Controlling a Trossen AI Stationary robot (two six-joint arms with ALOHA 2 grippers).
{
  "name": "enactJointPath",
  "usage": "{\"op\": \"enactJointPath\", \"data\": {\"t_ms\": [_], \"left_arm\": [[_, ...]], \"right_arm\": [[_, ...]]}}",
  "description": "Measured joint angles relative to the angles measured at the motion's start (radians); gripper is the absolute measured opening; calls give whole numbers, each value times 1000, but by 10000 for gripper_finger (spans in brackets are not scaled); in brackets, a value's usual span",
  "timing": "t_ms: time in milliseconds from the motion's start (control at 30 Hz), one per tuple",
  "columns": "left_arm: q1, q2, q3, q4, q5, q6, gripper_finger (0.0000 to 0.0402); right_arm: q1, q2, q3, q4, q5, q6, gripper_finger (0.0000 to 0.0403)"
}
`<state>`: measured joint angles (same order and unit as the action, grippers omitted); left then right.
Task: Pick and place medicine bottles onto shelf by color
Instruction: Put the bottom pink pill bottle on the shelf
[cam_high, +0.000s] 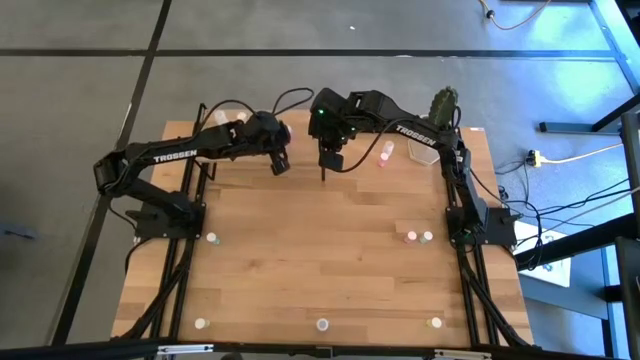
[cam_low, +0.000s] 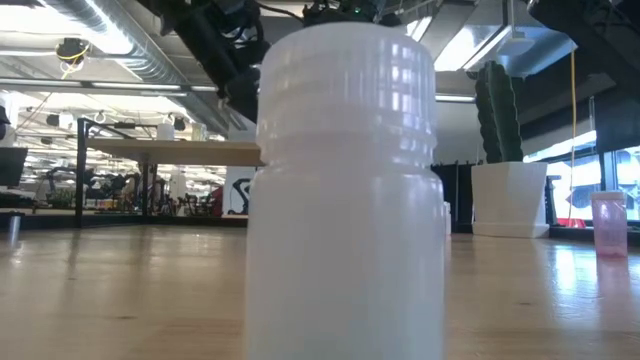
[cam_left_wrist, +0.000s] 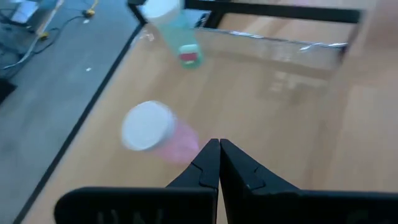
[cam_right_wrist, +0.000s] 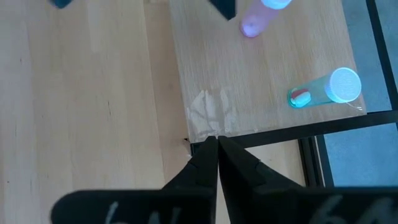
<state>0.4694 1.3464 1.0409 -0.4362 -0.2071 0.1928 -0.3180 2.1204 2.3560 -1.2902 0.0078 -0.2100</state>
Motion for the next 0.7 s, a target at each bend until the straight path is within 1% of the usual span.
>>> {"op": "enactJointPath", "data": {"t_ms": [67,433,700], "left_arm": [[1,0,0,0,16,0,0],[35,20,0,4,17,10,0],[35,35,0,5,17,28,0]], "right_arm": [[0,0,0,0,0,0,16],[0,0,0,27,0,0,16],[0,0,0,33,0,1,16]]}}
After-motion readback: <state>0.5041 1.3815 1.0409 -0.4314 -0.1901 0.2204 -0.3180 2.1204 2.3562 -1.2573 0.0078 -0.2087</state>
